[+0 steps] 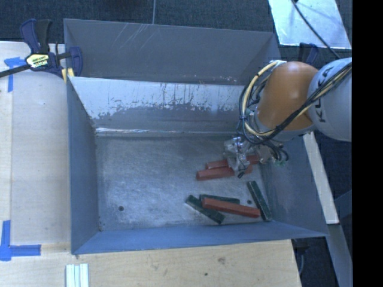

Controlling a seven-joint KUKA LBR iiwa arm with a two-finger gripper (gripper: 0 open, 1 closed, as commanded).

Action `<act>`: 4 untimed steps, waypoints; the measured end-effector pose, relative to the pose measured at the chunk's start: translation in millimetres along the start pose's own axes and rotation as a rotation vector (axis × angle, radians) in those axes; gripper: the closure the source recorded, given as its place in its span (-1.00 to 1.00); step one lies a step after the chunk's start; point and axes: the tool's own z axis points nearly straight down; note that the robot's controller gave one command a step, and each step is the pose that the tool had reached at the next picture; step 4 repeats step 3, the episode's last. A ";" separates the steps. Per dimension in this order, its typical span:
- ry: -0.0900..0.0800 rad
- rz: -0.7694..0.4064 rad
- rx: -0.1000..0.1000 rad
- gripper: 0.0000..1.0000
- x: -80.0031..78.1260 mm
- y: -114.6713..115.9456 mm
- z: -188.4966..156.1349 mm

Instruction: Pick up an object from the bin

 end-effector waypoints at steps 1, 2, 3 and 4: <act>0.003 -0.001 -0.001 -1.00 0.8 0.7 1.5; 0.001 -0.001 -0.001 1.00 0.1 0.6 0.5; -0.005 -0.064 0.002 1.00 6.4 2.3 -154.5; -0.005 -0.064 0.002 1.00 6.4 2.3 -154.5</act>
Offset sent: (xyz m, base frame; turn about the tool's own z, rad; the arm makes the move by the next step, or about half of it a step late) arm 0.0000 0.0000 0.0000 0.0000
